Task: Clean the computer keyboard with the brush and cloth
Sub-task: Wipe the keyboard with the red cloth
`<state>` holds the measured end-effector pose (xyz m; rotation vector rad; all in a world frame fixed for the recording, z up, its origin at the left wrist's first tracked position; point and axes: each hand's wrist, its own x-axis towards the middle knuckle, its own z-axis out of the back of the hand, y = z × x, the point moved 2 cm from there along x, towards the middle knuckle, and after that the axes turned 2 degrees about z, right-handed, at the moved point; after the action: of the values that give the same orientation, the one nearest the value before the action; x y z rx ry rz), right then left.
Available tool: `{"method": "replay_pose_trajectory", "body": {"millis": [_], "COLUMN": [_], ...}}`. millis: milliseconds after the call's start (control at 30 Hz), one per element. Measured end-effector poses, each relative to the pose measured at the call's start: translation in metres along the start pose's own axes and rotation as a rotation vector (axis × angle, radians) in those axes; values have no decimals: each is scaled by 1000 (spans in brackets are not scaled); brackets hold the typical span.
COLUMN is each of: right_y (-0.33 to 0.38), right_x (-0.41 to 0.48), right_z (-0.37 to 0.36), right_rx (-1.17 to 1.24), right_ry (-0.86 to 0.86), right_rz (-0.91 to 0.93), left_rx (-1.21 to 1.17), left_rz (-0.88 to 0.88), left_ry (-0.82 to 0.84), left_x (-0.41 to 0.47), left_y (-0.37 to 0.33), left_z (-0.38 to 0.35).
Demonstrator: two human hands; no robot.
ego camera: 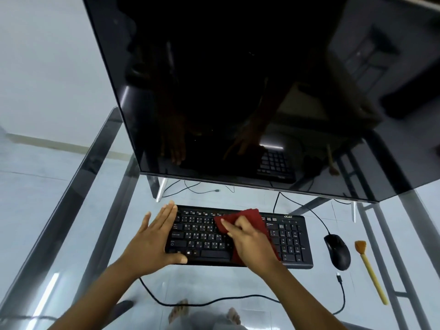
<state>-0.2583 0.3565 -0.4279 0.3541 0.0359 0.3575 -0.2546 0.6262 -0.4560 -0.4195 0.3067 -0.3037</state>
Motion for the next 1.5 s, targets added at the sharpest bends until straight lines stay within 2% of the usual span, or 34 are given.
{"method": "replay_pose_trajectory", "body": {"millis": [100,233,300,400,500,700,800,933,1033,1100,1233,1367,1500], "right_y": [24,53,37,0,3,94,82,27,28,53,80,42,27], "right_x": [35,60,52,27,28,71,64,33,26,32,34,9,-38], "right_z": [-11,-14,-7,6,-1,-36,-29,-9,-13,-19,-31,-18,-8], "right_rx": [32,52,55,7,56,153,170,82,57,78,57,8,-75], "right_ry": [-34,80,115,50,27,65,78,6,0,12,102,79,86], "right_rz": [-76,12,-31,-156,-189,16,14,-112,-152,-88,174,83,125], "left_rx": [-50,-72,-80,-89,-104,-121,-116,-105,-111,-113,-99,-97,-69], "left_rz": [-30,-36,-19,-11,-19,-22,-13,-13,-20,-27,-37,-10,1], "left_ry": [-9,-35,-40,-46,-40,-53,-40,-32,-43,-51,-63,-46,-30], "left_x": [1,-2,-5,-5,-4,-3,-5,-5,-5,-4,-4,-5,-4], "left_y": [0,5,6,5,4,5,5,5,6,7,7,7,6], "left_z": [-1,0,0,-1,-1,-2,-1,-1,-2,-3,-3,-1,0]}}
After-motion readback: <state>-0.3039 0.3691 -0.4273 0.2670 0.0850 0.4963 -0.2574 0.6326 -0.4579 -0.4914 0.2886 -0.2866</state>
